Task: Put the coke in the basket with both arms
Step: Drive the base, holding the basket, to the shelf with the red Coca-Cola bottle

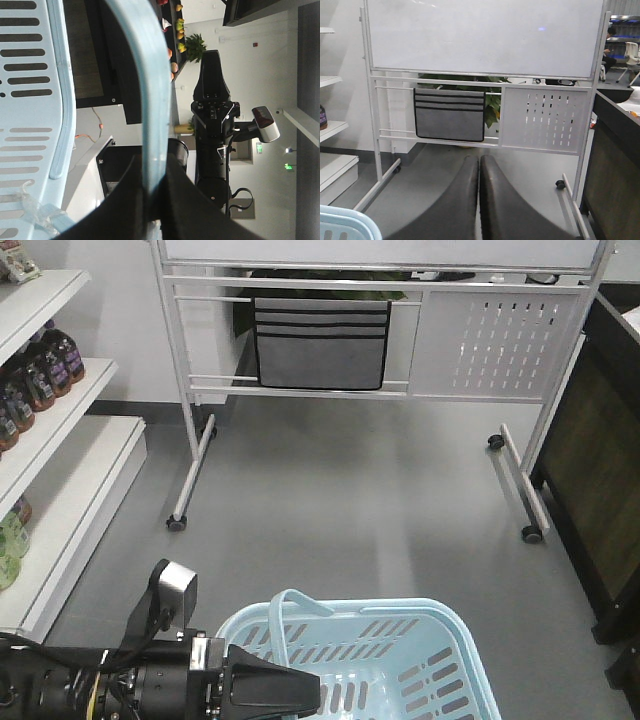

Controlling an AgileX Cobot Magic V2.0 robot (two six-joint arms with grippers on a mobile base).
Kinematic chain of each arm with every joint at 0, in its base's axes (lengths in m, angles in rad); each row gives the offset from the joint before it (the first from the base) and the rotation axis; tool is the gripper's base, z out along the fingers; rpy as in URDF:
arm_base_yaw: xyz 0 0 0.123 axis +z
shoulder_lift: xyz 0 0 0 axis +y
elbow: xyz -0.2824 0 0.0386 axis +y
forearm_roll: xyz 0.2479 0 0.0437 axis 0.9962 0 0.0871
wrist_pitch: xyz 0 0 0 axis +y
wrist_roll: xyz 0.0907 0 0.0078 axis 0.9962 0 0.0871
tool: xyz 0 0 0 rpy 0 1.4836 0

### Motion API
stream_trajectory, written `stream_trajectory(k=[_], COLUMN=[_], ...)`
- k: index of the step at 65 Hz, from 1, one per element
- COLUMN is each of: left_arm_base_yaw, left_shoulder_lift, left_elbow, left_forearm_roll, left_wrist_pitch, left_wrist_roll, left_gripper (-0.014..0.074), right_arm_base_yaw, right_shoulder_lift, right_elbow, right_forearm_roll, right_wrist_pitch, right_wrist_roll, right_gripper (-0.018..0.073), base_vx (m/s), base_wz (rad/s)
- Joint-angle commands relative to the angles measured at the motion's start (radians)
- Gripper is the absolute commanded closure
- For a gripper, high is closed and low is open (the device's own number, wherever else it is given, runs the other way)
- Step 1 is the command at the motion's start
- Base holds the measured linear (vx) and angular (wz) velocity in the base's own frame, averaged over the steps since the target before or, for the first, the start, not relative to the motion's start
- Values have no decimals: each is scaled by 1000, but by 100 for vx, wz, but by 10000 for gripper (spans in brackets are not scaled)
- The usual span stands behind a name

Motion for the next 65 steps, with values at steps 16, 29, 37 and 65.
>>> stream_trajectory(k=[16, 29, 37, 65], left_arm_base_yaw=[-5, -5, -5, -5], left_shoulder_lift=[-34, -34, -34, -34], left_elbow=[-16, -16, -16, -16], left_forearm_roll=[-59, -60, -60, -60], left_wrist_pitch=[-245, -245, -245, -245], left_wrist_roll=[-1, -1, -1, -1], left_gripper=[604, 604, 604, 604], right_arm_base_yaw=[-2, -2, -2, -2], right_shoulder_lift=[-14, -14, -14, -14], right_elbow=[15, 15, 15, 15], right_forearm_roll=[-10, -10, -10, -10], right_wrist_pitch=[-70, -70, -70, -70], right_wrist_roll=[-4, -4, -4, -4], right_gripper=[564, 564, 564, 564], base_vx=[26, 26, 26, 26], base_wz=[-11, -4, 0, 2])
